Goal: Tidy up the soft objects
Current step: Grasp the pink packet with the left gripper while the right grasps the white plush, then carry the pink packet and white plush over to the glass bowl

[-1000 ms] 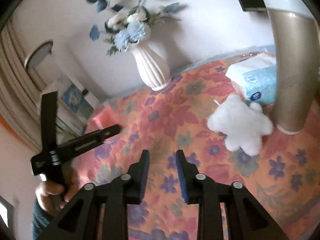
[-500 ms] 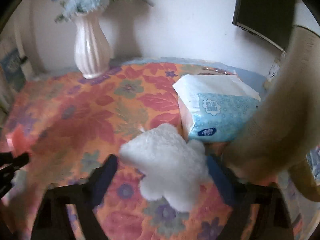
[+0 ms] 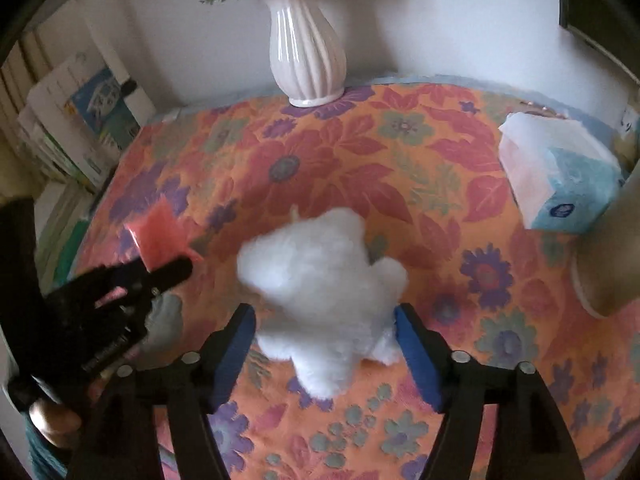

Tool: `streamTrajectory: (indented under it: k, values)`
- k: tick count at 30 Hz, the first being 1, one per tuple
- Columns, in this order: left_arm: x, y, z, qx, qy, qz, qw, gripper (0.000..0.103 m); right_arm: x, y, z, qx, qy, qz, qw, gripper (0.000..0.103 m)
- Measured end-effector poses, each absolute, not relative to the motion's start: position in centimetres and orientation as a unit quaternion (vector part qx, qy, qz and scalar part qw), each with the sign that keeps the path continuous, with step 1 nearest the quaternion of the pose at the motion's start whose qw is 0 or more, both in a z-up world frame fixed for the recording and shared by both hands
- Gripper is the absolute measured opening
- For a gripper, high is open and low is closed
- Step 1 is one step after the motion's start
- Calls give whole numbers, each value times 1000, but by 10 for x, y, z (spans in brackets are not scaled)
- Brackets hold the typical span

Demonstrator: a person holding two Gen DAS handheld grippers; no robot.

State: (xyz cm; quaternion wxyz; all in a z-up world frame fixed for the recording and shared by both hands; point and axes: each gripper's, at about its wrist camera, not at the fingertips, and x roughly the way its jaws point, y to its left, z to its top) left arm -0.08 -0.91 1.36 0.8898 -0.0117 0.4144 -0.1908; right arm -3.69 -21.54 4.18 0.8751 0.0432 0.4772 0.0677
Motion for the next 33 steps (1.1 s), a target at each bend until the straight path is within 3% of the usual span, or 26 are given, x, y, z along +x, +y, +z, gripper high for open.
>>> streamTrajectory:
  k: [2,3,6,8,9,10,14,18,19,20,21,22,24,27,30,33]
  values:
    - [1,-7,13,-21,418,-195,887,32,-40,-221,44,48,478,81,873,77]
    - [2,-6,12,-24,422,-193,885,39,-38,-222,45,49,478,83,873,83]
    - [7,-3,10,-39,430,-200,879,48,-32,-225,50,40,469,74,879,96]
    - [7,-4,11,-41,429,-204,879,68,-21,-222,45,33,473,71,878,98]
    - [7,-4,11,-37,430,-193,881,87,-14,-221,40,32,478,71,875,98]
    - [8,-3,11,-34,430,-180,884,92,-8,-220,33,33,481,71,873,98]
    - [12,2,10,-52,436,-175,881,92,-4,-209,18,14,463,58,884,99]
    - [19,8,11,-91,444,-163,876,91,-13,-193,17,-34,456,56,887,86]
    - [19,7,12,-95,444,-156,877,88,-15,-190,17,-45,452,51,889,73]
    - [18,2,11,-85,443,-145,881,81,-17,-187,18,-52,447,51,892,68]
    - [17,-3,10,-70,442,-138,884,61,-19,-184,19,-61,441,51,894,64]
    - [16,-13,9,-36,439,-122,890,49,-20,-182,19,-67,438,52,895,60]
    - [13,-22,9,-3,429,-114,896,37,-21,-180,20,-75,433,52,897,59]
    - [6,-23,13,-4,412,-142,900,32,-20,-184,20,-62,432,57,898,59]
    - [-9,-11,25,-39,365,-190,911,32,-23,-189,26,-40,417,62,906,59]
    - [-7,-2,25,-66,371,-196,905,32,-32,-195,35,-19,392,63,918,59]
